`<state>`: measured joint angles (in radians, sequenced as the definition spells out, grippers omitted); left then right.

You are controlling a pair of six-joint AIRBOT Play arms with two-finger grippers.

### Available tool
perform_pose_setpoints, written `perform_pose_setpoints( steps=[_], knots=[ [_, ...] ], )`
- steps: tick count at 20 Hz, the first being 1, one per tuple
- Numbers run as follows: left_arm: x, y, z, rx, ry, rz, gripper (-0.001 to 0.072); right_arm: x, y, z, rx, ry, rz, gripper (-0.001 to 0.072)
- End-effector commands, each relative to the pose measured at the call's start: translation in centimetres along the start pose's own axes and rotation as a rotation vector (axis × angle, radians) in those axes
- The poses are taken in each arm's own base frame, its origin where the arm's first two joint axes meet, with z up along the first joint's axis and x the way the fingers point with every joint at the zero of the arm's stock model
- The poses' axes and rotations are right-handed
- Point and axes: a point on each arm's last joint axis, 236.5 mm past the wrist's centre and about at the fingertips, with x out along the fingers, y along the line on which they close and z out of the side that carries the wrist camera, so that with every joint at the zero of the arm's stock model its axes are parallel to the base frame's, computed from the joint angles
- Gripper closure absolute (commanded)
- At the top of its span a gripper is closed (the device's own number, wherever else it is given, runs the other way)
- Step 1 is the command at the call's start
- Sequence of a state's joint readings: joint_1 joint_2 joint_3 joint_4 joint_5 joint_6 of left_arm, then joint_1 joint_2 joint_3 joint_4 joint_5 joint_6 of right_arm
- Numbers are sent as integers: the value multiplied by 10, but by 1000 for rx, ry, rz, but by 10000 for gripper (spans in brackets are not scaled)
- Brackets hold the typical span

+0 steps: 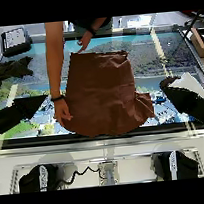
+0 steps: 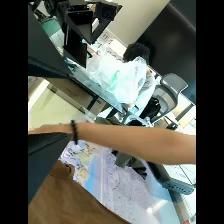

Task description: Fold the shirts.

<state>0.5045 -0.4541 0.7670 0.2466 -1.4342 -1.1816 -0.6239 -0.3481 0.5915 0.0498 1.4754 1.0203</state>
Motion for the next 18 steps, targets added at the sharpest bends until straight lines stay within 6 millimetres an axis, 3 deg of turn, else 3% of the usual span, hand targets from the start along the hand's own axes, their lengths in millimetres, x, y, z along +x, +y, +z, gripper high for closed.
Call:
perform_pose_setpoints(
  steps=[1,18],
  knots=[
    [0,0,0,0,1,0,12,0,1,-4,0,16,3,344],
    [0,0,-1,0,4,-1,12,0,-8,-11,-1,47,-32,344]
  ],
)
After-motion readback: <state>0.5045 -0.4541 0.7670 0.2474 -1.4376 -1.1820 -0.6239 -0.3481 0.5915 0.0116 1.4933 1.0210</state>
